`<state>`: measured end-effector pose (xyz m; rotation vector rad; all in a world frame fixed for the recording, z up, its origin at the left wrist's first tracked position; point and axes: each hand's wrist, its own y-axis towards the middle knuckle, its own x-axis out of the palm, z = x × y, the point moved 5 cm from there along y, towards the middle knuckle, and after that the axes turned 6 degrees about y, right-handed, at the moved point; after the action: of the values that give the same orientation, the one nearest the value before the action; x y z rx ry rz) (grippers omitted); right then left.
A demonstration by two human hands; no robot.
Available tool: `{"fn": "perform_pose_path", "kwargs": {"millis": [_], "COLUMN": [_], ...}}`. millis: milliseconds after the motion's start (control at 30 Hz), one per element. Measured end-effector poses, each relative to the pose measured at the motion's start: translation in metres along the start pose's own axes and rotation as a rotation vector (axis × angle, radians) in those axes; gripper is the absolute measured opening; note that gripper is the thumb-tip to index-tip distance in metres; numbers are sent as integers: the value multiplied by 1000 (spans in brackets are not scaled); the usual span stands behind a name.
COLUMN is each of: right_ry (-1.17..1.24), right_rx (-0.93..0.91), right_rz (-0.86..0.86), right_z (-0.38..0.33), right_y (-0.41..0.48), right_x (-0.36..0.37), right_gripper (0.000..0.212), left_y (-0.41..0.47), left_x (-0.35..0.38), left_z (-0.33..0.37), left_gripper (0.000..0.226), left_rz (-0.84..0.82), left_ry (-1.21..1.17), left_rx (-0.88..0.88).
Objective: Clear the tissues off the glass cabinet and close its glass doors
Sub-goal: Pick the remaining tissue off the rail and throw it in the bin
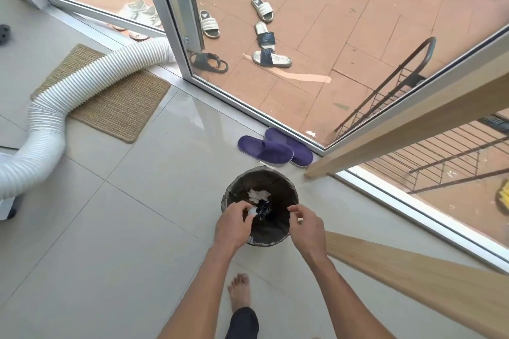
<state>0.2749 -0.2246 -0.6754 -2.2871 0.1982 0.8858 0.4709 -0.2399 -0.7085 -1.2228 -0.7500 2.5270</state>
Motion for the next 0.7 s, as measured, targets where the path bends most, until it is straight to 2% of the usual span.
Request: {"fn": "perform_pose_path", "kwargs": {"millis": [167, 333, 533, 633, 700], "right_ry": [11, 57, 44, 77, 121], "right_rx": [-45, -150, -372, -543, -658], "right_rz": [8, -39, -24, 57, 143], "right_z": [-14, -25, -25, -20, -15], "right_y": [-39, -105, -219, -281, -319], "right_x": [-34, -77, -153, -208, -252], "right_gripper": [34, 43, 47, 47, 38], "left_y": [-47, -132, -262, -318, -349], "left_x": [-29, -59, -64, -73, -85], "left_z": [21, 55, 104, 135, 160], "left_gripper": [30, 33, 44, 56, 50], "left_rz": [49, 158, 312, 446, 556], "left_ry": [98, 116, 192, 187, 165], "left_rx": [13, 46, 219, 304, 348]}}
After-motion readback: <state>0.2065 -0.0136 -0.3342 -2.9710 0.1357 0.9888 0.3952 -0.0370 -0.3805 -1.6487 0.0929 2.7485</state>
